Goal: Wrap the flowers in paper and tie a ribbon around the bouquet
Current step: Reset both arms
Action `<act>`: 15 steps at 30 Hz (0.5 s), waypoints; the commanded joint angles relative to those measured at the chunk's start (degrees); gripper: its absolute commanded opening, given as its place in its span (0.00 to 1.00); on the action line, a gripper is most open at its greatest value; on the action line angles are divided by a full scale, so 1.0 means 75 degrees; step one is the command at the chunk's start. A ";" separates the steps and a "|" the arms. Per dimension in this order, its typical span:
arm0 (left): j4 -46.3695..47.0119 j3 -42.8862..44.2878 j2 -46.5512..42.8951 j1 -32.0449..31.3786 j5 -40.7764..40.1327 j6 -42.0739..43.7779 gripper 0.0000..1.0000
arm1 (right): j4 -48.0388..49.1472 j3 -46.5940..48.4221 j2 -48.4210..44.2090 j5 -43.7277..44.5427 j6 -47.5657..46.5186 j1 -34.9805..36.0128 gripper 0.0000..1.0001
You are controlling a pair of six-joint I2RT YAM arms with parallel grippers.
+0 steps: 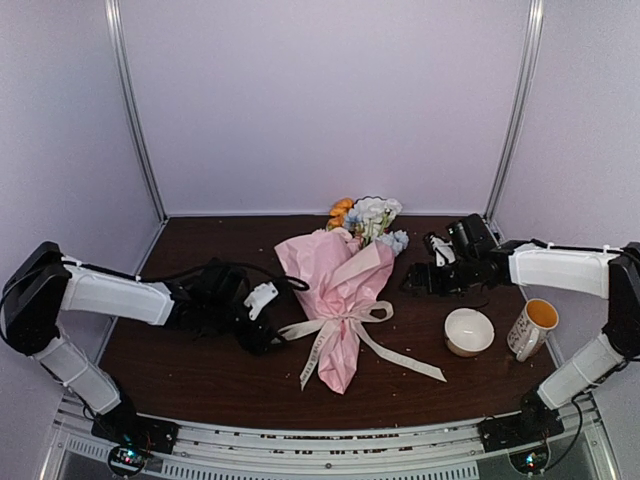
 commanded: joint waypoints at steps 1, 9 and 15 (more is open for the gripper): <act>-0.0027 0.0066 -0.1121 0.0049 0.0167 0.0249 0.81 | 0.0961 -0.0416 -0.1321 0.0028 0.0377 -0.0669 1.00; -0.0448 0.0280 -0.1896 0.1410 -0.2250 -0.1093 0.92 | 0.1685 -0.1160 -0.3143 0.1405 0.0337 -0.1939 1.00; -0.0904 0.0049 -0.2527 0.2950 -0.4034 -0.1753 0.93 | 0.2380 -0.2029 -0.4192 0.2070 0.0218 -0.3299 1.00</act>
